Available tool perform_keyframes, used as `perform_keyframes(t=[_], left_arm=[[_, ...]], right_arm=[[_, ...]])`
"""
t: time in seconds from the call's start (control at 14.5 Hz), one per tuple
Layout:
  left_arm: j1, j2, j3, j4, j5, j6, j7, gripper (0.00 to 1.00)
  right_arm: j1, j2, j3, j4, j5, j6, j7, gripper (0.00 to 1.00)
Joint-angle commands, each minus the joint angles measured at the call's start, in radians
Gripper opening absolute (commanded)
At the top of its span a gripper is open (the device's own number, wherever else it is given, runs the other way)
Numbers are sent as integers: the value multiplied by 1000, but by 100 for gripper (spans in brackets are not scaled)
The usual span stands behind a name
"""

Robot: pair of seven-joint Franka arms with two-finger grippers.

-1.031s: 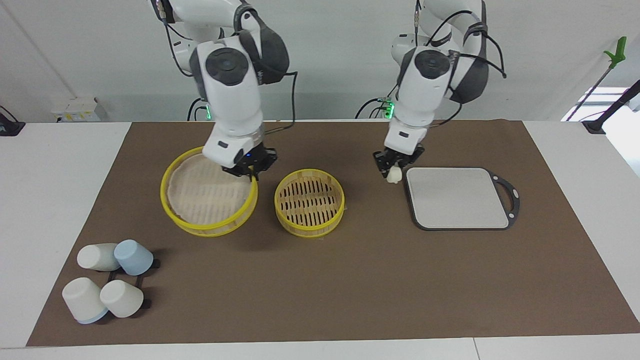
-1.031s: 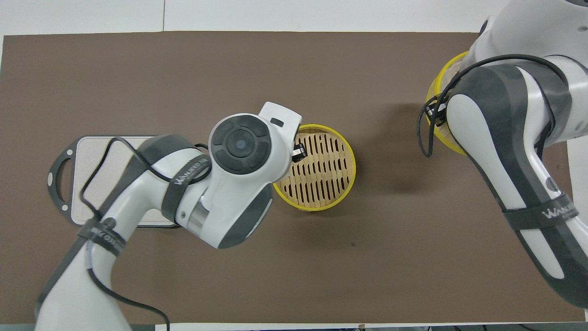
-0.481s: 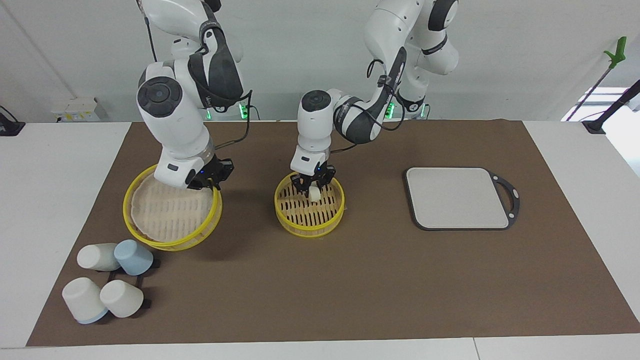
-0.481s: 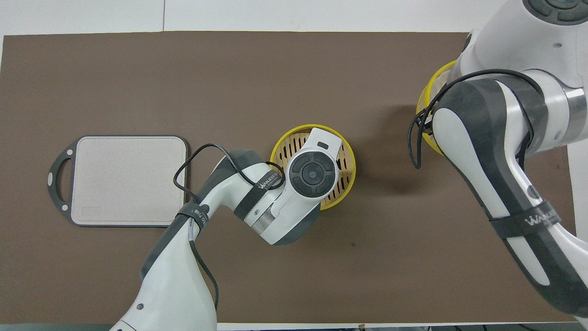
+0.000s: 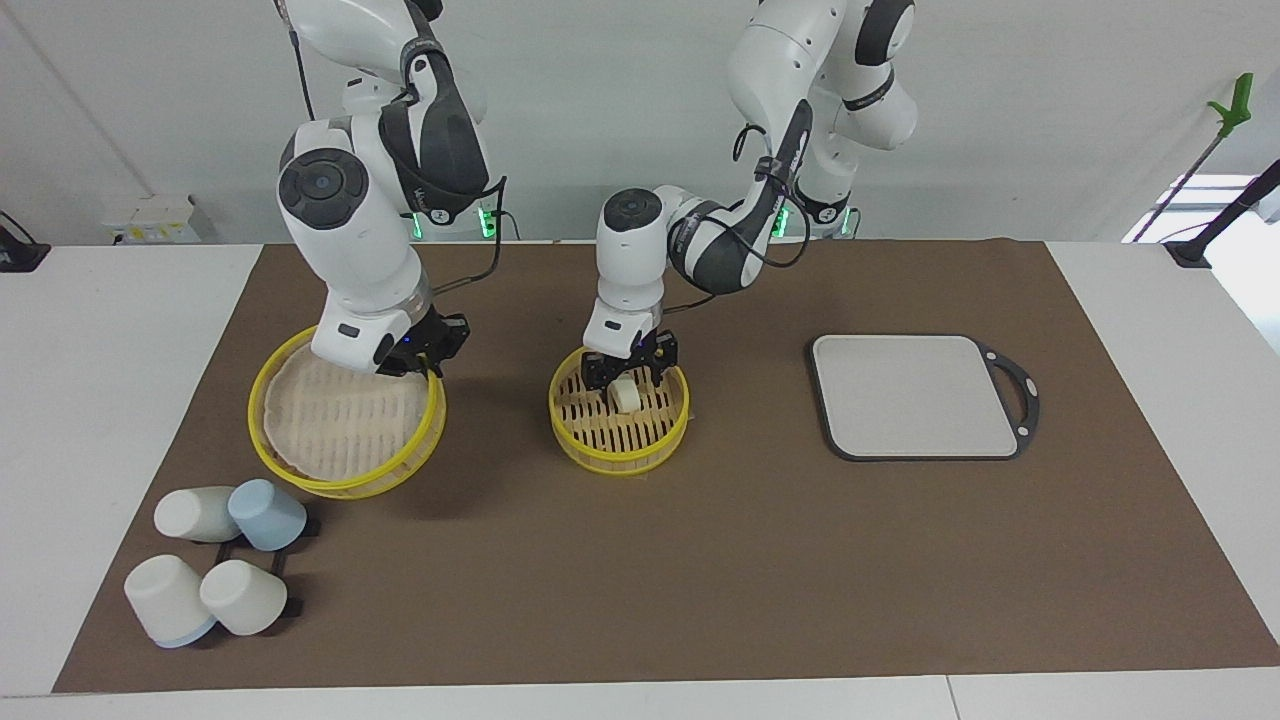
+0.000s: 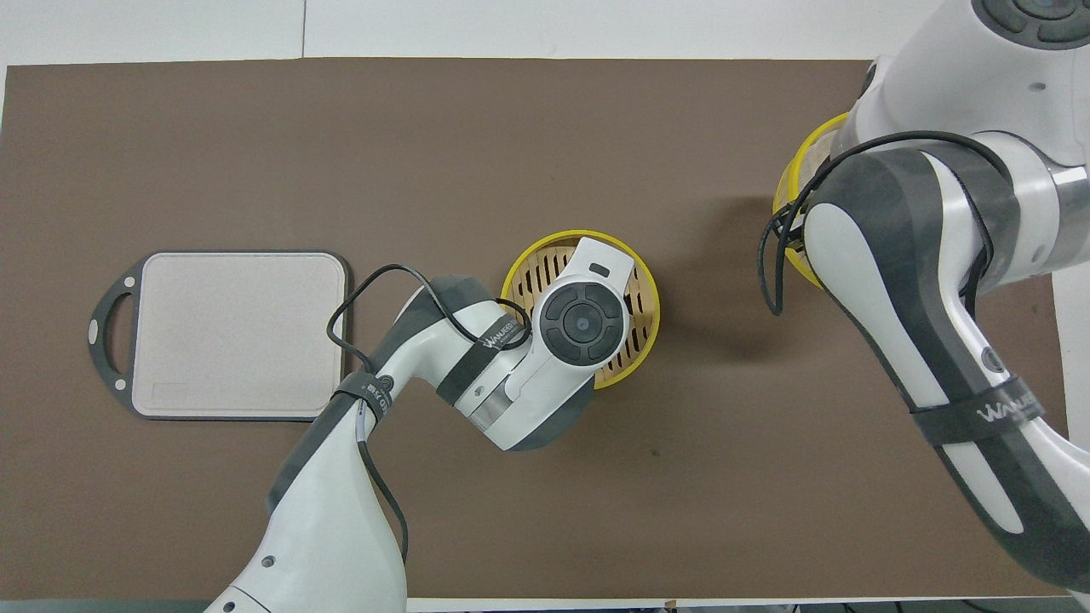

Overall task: Place bun in steamer
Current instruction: 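Withdraw the left gripper while the right gripper brings the lid over the steamer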

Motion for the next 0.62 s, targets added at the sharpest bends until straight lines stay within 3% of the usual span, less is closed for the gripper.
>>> perform_keyframes(t=[0.0,0.14,0.28,0.55], left_arm=[[97,-174,-2,-24,2,-199,99,100],[207,-263,-2,-24,-29,-331,271,100],[322,-324,-2,-24,-49,-420,456,100],[500,-383,-2,-16,-66,-503,725,100]], right_arm=[[27,-32,5,-33,7,43,81,9],[89,-29,5,-33,10,94,183,9],[201,-13,5,-21,56,135,410,9],[422,62,2,28,60,253,634,10]])
